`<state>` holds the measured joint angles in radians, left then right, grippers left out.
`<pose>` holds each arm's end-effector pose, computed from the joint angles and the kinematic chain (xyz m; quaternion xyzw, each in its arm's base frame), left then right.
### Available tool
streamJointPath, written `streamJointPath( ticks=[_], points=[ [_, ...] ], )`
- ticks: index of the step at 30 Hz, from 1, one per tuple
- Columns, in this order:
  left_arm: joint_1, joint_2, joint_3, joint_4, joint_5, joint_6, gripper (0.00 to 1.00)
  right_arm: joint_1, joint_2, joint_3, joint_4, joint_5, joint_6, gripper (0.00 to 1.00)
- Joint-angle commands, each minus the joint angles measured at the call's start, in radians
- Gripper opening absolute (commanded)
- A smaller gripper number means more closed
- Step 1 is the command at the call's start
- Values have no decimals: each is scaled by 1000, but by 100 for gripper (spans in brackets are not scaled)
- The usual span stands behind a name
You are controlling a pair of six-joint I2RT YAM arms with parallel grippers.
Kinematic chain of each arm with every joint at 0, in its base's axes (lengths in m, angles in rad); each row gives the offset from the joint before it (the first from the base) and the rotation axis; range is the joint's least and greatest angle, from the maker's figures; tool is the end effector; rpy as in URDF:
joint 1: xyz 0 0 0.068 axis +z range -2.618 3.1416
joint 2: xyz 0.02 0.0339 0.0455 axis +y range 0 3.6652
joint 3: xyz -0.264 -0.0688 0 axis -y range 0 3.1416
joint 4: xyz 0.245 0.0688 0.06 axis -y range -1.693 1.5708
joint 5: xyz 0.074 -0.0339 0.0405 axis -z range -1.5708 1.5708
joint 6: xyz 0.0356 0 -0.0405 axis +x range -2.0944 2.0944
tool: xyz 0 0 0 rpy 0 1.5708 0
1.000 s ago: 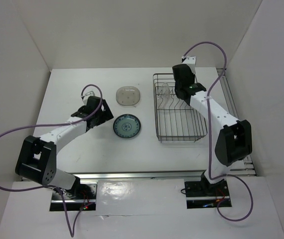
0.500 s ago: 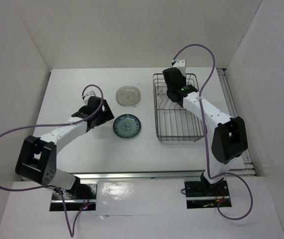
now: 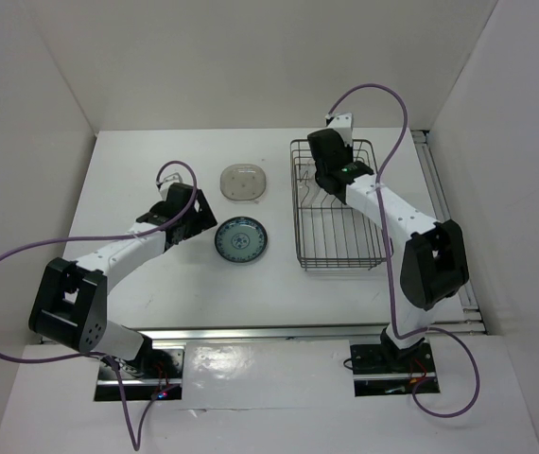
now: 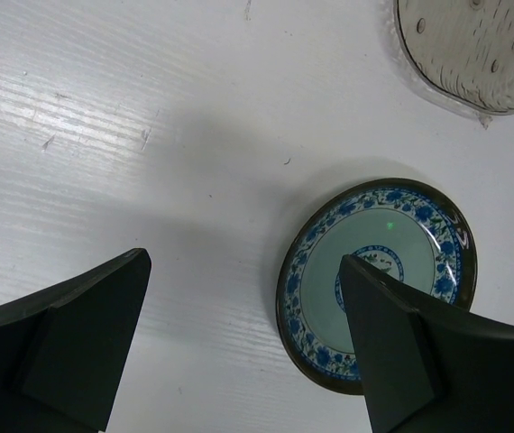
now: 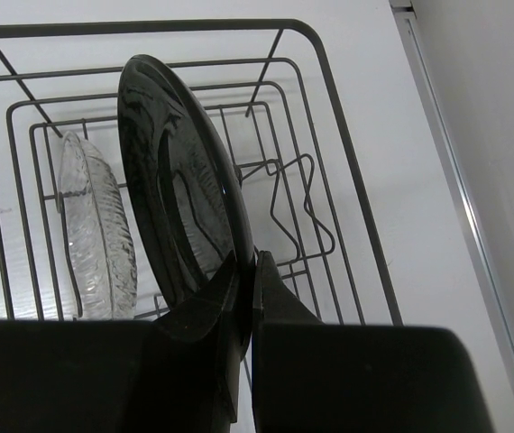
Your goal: Load the plates into the dish rack
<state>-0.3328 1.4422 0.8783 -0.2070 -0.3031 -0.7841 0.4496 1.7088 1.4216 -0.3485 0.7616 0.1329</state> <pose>0.2896 -0.0889 0.2198 -0.2610 0.8743 -0.0860 0.4001 0.3606 0.1467 0.3039 0.0347 0.8448 -0.1977 0.4961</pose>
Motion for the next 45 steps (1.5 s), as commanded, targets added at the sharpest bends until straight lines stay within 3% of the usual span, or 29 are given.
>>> streamJointPath(
  ticks=[1, 5, 9, 14, 23, 26, 41, 45],
  points=[
    [-5, -34, -10, 21, -19, 22, 100, 6, 21, 39, 36, 28, 11, 0],
    [-5, -34, -10, 21, -19, 22, 100, 6, 40, 39, 36, 19, 22, 9],
    [-5, -25, -10, 21, -19, 31, 100, 6, 40, 30, 36, 7, 22, 27],
    [-5, -25, -10, 21, -19, 31, 100, 6, 58, 39, 36, 7, 22, 59],
    [-14, -5, -10, 50, 4, 42, 100, 15, 28, 92, -39, 112, 50, 82],
    [-14, 17, -10, 76, 36, 42, 100, 24, -41, 115, -85, 171, 71, 100],
    [-14, 192, -38, 190, 151, 51, 91, 84, -316, 19, -66, 82, 82, 100],
    [-14, 201, -59, 202, 176, 51, 81, 95, -336, 19, -66, 73, 82, 100]
  ],
)
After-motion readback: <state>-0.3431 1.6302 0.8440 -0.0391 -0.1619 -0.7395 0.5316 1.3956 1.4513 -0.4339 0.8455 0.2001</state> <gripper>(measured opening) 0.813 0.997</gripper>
